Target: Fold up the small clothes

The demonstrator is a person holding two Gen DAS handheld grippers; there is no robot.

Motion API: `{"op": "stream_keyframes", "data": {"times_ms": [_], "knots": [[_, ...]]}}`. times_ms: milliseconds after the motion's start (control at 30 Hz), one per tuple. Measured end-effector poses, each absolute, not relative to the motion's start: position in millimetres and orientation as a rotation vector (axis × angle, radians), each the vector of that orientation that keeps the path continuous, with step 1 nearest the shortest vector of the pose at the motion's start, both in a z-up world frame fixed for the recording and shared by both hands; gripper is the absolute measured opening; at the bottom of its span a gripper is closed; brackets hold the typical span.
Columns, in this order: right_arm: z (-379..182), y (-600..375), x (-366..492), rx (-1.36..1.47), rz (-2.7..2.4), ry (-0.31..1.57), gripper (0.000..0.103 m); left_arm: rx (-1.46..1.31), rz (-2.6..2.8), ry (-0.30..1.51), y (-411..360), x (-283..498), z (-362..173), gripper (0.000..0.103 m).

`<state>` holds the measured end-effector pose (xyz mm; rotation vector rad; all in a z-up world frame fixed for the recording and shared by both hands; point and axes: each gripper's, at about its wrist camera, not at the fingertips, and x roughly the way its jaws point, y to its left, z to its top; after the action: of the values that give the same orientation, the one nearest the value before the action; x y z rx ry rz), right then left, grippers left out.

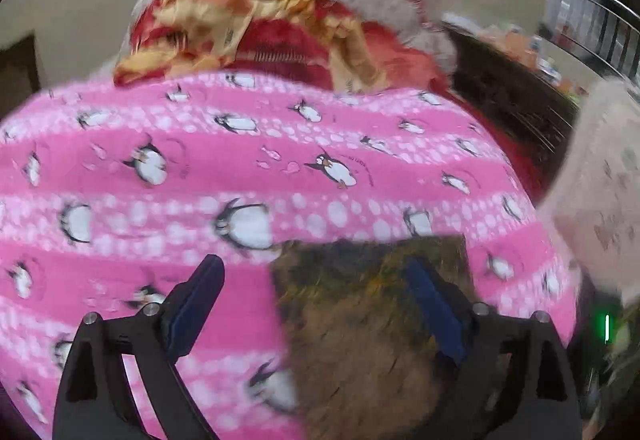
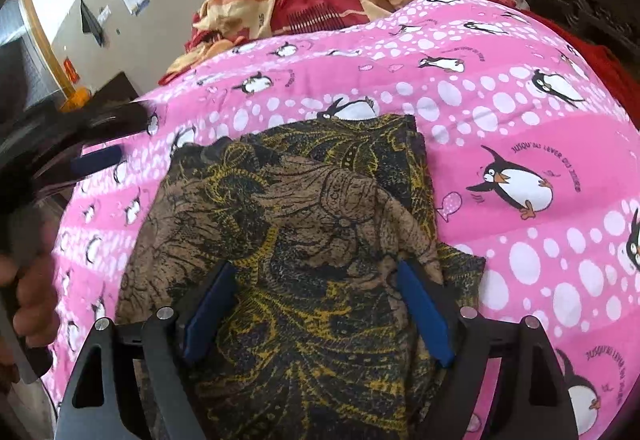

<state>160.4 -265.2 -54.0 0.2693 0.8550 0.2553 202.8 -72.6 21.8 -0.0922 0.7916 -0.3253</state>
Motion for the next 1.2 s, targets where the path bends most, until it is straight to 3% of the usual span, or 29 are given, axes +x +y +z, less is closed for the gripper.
{"op": "stream_keyframes", "data": {"times_ms": [167,267,500,1033,1067,1200], "knots": [[-22,-289,151,0.327,0.321,0.869,0.088,-0.168,-0.443,0.933,-66,173,-32,0.092],[-8,-319,140,0.335,0.338,0.834,0.1,-0.219,-0.491,0.994,-70,164,-62,0.092],[-72,-381,137,0.708,0.505,0.978,0.101,-0.333,-0.57,0.968,-64,165,-64,0.092],[-74,-327,186,0.552,0.738,1.008,0.102,-0.269,-0.557,0.888,-70,151,-71,0.096],[-75,-332,184,0.562,0.743,0.991,0.097,-0.275,-0.56,0.888,-70,152,-71,0.096],[-92,-356,197,0.661,0.648,0.979,0.06,-0.265,-0.563,0.891,-72,153,-72,0.098]]}}
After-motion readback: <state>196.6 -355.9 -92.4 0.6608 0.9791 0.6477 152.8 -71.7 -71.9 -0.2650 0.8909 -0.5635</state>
